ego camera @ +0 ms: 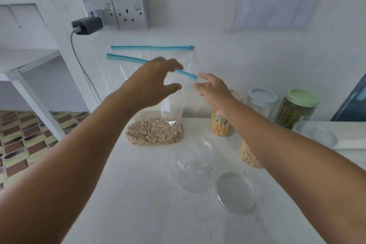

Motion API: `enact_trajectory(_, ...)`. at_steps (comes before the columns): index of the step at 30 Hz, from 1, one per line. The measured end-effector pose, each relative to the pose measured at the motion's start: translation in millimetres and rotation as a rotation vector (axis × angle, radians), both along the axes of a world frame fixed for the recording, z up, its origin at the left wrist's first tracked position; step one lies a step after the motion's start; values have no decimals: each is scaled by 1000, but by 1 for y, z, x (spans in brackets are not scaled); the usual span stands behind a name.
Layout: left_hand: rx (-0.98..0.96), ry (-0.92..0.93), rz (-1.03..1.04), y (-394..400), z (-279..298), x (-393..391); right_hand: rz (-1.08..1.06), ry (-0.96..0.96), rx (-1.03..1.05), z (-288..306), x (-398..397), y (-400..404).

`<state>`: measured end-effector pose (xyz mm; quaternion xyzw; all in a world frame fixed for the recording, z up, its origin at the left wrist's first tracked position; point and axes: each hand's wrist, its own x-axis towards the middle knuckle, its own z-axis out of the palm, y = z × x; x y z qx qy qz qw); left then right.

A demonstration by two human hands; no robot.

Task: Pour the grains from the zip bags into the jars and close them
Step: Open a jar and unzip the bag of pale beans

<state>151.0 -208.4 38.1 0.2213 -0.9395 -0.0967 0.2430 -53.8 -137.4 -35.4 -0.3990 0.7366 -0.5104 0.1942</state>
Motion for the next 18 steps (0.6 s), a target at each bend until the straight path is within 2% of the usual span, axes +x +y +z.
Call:
enact_trajectory(3,-135,-16,60,-17,1,-28,-25,-27,5,3,0,-17)
enact_trajectory(6,-185,-96,114,-36,-7,-43,-52,-34,-85,1,2,-22)
enact_trajectory(11,-162,-24,101,-47,-21,-53,-96,-71,-279,-6,5,-14)
enact_trajectory(18,-84,69,38,-39,-15,-57,-61,-23,-390,-6,13,2)
